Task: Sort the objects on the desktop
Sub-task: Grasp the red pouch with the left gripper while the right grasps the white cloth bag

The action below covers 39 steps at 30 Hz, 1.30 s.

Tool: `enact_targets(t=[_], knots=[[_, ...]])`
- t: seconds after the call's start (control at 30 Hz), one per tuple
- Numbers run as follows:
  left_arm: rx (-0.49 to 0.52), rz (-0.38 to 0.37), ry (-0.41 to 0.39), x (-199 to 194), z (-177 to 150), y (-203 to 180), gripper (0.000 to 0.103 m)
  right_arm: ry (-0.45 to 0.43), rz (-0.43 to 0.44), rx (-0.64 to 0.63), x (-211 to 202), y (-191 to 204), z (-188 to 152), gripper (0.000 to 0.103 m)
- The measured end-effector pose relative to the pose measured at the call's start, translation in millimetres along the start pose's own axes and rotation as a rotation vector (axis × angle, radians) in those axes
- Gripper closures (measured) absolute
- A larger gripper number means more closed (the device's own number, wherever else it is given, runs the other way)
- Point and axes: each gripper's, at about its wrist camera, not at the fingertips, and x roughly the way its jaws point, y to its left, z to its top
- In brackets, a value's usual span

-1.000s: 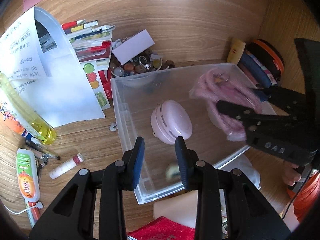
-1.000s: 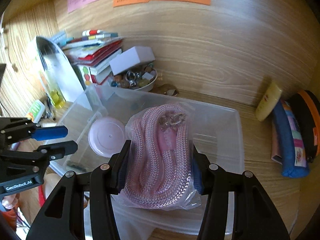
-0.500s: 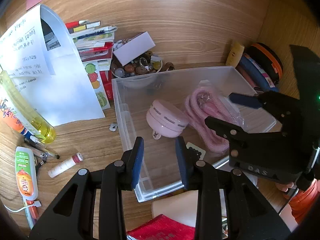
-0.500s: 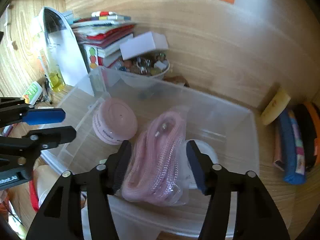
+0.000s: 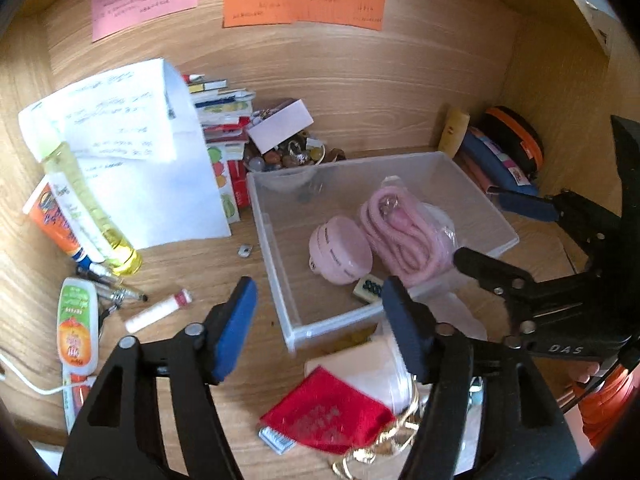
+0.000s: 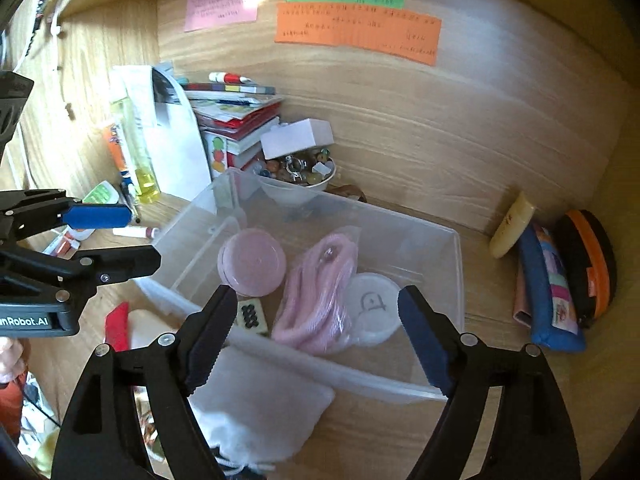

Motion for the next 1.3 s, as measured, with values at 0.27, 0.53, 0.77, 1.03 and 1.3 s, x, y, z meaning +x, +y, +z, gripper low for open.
enact_targets(t=[0.27, 0.53, 0.77, 1.03, 1.3], knots=[[-0.039, -0.016, 0.093, 0.4, -33.3, 7.7, 0.036, 0.005, 0.014, -0.014, -17.7, 14.3, -24.5, 0.021], [-0.091, -0.052, 0.165, 9.1, -63.1, 10.5, 0.036, 0.079, 0.057, 0.004, 1.4, 30.0, -48.1, 0.021], [-0.137, -0.095, 0.201, 17.7, -81.0, 13.3, 0.033, 0.178, 0.096, 0.021, 30.0, 35.7, -62.0, 0.021], [-0.17, -0.132, 0.219, 25.5, -89.2, 14.4, 0.029, 0.212, 0.093, 0.016, 28.6, 22.9, -78.8, 0.011], [-0.151, -0.121, 0.219, 33.0, -89.2, 7.7, 0.034, 0.28, 0.155, 0.086, 51.2, 18.6, -79.2, 0.008]])
